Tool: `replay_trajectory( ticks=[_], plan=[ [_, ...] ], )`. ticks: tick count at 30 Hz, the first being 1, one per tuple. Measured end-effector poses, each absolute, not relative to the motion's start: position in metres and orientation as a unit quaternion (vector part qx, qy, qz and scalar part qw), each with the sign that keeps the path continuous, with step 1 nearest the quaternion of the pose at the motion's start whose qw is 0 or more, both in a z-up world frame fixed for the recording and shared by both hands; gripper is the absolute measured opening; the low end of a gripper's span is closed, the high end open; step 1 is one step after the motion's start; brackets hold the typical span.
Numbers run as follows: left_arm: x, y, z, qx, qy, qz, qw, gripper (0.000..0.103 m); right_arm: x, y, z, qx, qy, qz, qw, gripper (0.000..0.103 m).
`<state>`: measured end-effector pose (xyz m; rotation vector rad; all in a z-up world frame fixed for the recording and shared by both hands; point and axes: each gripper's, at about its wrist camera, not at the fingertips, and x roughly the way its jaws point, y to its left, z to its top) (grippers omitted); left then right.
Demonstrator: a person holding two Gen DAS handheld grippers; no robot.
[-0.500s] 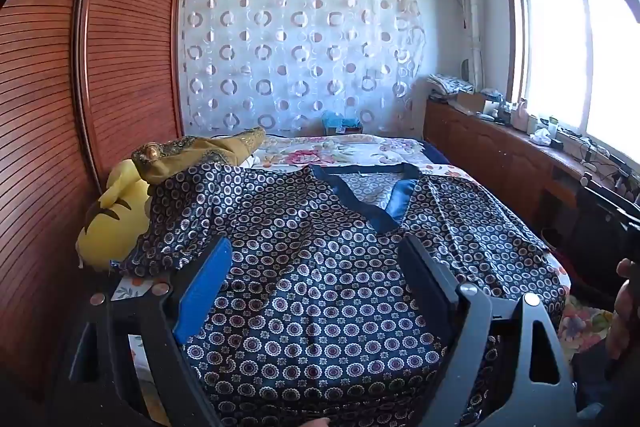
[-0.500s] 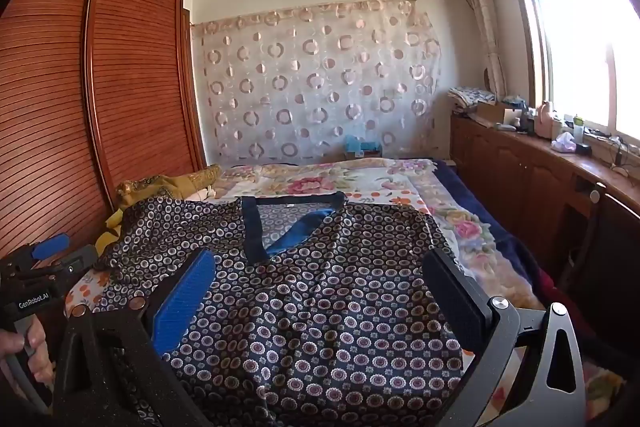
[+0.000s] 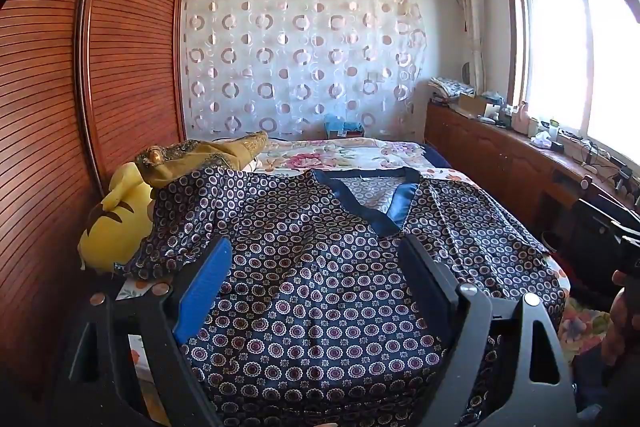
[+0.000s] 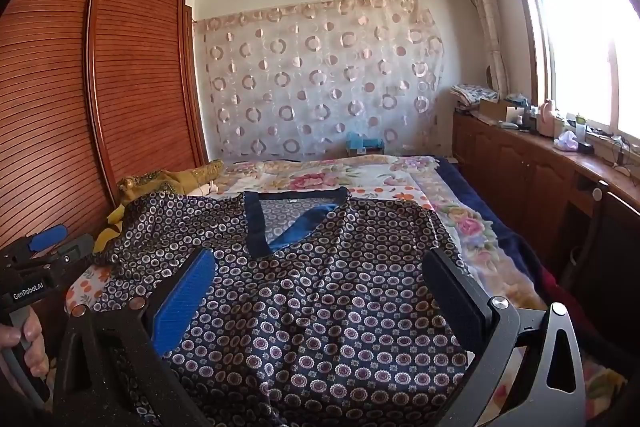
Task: Fold small clothes
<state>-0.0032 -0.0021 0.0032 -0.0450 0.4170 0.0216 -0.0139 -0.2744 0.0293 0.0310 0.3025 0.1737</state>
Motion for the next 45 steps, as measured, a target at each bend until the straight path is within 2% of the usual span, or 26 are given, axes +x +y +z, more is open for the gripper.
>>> replay_trajectory(
  ticks=[45],
  plan=[
    [-0.0069, 0.0021, 0.0055, -0.025, 0.201, 0.011, 0.979, 0.086, -0.0128, -0.2709, 0.0274, 0.011, 0.153, 0.09, 0.984, 0.103]
  ],
)
